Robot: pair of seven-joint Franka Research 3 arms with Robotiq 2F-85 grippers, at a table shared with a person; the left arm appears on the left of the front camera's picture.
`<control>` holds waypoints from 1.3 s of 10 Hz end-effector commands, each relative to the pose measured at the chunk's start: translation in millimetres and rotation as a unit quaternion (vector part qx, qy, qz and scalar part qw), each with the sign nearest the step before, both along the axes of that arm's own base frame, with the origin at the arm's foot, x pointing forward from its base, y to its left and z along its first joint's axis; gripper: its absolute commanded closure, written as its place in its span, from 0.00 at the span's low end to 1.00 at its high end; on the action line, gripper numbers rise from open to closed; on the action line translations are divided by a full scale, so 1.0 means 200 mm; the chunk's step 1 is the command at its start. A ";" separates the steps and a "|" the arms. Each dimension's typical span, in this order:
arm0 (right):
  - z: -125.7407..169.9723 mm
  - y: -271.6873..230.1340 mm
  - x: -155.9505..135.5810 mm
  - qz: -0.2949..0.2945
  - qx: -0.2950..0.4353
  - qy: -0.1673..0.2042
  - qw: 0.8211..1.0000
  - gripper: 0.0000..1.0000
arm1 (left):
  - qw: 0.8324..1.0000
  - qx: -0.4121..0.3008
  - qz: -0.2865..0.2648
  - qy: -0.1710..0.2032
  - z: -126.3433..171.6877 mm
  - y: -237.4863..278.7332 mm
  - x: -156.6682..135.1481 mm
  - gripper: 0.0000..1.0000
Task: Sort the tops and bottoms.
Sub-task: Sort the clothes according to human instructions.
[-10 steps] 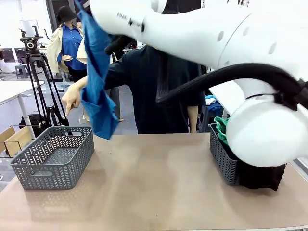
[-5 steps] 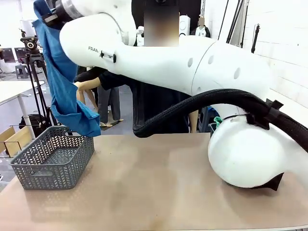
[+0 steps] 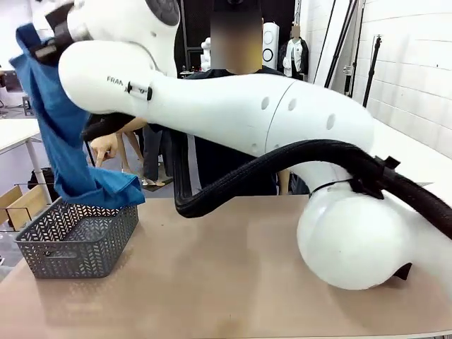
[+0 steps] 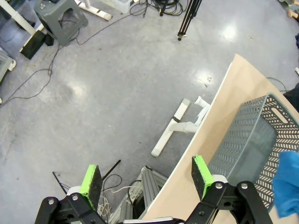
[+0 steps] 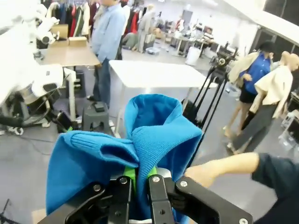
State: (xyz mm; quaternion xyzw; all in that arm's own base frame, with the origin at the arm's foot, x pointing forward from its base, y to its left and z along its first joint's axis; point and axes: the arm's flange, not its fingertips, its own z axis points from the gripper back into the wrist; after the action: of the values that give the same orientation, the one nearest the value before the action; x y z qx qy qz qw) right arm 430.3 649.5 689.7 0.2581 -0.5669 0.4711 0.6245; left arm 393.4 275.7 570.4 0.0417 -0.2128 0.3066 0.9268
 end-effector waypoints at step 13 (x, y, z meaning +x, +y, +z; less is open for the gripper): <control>-1.12 0.60 0.51 0.032 -0.266 0.221 0.938 1.00 | 1.000 0.005 -0.002 0.003 0.00 0.01 -0.01 0.00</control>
State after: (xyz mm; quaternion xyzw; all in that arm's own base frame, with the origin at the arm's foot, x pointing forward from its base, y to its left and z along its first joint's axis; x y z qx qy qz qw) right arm 474.1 691.8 444.8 0.1897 -0.2696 0.5510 0.7666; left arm 393.4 275.9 570.1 0.0418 -0.2125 0.3068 0.9268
